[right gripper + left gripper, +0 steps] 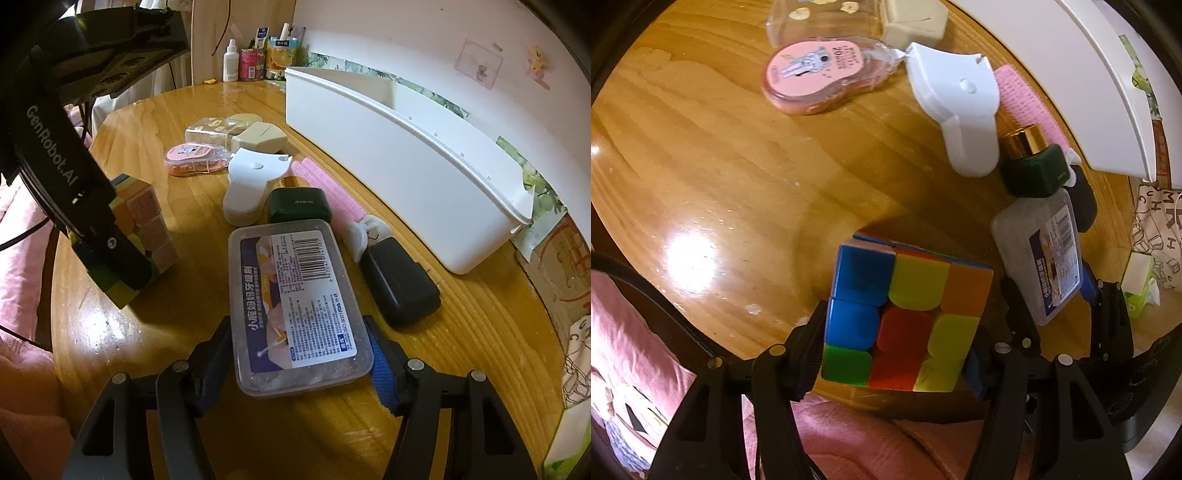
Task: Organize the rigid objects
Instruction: 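Hold the cube in left tool while right tool grasps the clear plastic box, then carry the cube with left tool while right tool carries the box to the bin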
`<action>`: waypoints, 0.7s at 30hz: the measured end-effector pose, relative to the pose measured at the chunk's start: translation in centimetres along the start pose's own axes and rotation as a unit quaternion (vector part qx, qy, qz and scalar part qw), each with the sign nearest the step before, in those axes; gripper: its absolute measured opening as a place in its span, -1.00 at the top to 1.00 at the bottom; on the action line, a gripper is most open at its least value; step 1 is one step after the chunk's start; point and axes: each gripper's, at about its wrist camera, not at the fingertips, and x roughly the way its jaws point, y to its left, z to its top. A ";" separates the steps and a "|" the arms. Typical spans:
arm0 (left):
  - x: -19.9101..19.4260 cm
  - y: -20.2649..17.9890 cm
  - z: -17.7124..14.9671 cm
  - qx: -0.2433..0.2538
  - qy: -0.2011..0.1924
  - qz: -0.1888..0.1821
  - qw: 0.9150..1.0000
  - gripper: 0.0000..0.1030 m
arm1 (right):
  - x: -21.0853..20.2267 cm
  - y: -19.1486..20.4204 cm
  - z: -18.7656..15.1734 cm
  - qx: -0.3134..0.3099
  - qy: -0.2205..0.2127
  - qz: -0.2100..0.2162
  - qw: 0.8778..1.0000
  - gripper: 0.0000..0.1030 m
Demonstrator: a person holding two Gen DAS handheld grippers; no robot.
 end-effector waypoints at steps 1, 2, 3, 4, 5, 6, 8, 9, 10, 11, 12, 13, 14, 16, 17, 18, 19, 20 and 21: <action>-0.1 0.2 0.0 0.003 0.002 0.001 1.000 -0.27 | -0.1 0.3 -0.1 0.002 0.004 -0.001 1.000 -0.29; -0.3 0.1 0.1 0.006 0.004 0.003 1.000 -0.27 | -0.2 0.6 -0.1 0.004 0.009 -0.001 1.000 -0.29; -0.4 0.5 0.1 0.012 0.007 0.007 1.000 -0.27 | -0.4 0.9 -0.2 0.007 0.013 0.000 1.000 -0.28; -0.4 0.6 0.2 0.016 0.009 0.009 1.000 -0.27 | -0.5 1.2 -0.2 0.010 0.016 0.000 1.000 -0.28; -0.4 0.8 0.2 0.022 0.011 0.011 1.000 -0.27 | -0.6 1.5 -0.3 0.013 0.020 0.001 1.000 -0.28; -0.4 0.9 0.3 0.029 0.014 0.014 0.999 -0.27 | -0.8 1.8 -0.3 0.018 0.024 0.002 1.000 -0.28; -0.7 1.1 0.4 0.045 0.020 0.022 0.999 -0.27 | -1.0 2.2 -0.3 0.030 0.031 0.004 0.999 -0.28; -1.0 1.1 0.4 0.053 0.023 0.026 0.998 -0.27 | -1.1 2.3 -0.3 0.040 0.036 0.005 0.999 -0.28; -1.3 0.8 0.8 0.059 0.026 0.028 0.998 -0.27 | -1.2 2.5 -0.3 0.047 0.040 0.005 0.998 -0.28; -1.5 1.0 0.9 0.068 0.029 0.029 0.997 -0.27 | -1.4 2.6 -0.2 0.057 0.044 0.005 0.997 -0.28; -1.8 1.2 1.0 0.078 0.032 0.029 0.996 -0.27 | -1.6 2.7 -0.1 0.067 0.047 0.004 0.997 -0.28; -2.0 1.3 1.1 0.085 0.035 0.030 0.995 -0.27 | -1.7 2.8 0.1 0.075 0.050 0.004 0.996 -0.28; -2.4 1.5 1.3 0.094 0.038 0.032 0.994 -0.27 | -1.9 2.9 0.2 0.086 0.053 0.004 0.995 -0.28; -3.1 2.0 1.7 0.114 0.042 0.038 0.992 -0.27 | -2.1 2.9 0.7 0.107 0.057 0.001 0.993 -0.28; -3.4 2.2 1.8 0.125 0.046 0.042 0.990 -0.27 | -2.3 3.0 0.9 0.117 0.059 -0.001 0.991 -0.28; -3.8 2.3 2.0 0.136 0.048 0.046 0.989 -0.27 | -2.4 3.1 1.2 0.127 0.062 -0.004 0.990 -0.28; -4.0 2.3 2.1 0.144 0.049 0.048 0.987 -0.27 | -2.5 3.1 1.4 0.134 0.065 -0.008 0.989 -0.28; -4.4 2.5 2.3 0.156 0.051 0.051 0.985 -0.27 | -2.6 3.2 1.6 0.143 0.068 -0.013 0.987 -0.28; -4.7 2.6 2.4 0.167 0.053 0.054 0.983 -0.27 | -2.7 3.2 1.9 0.152 0.070 -0.017 0.986 -0.28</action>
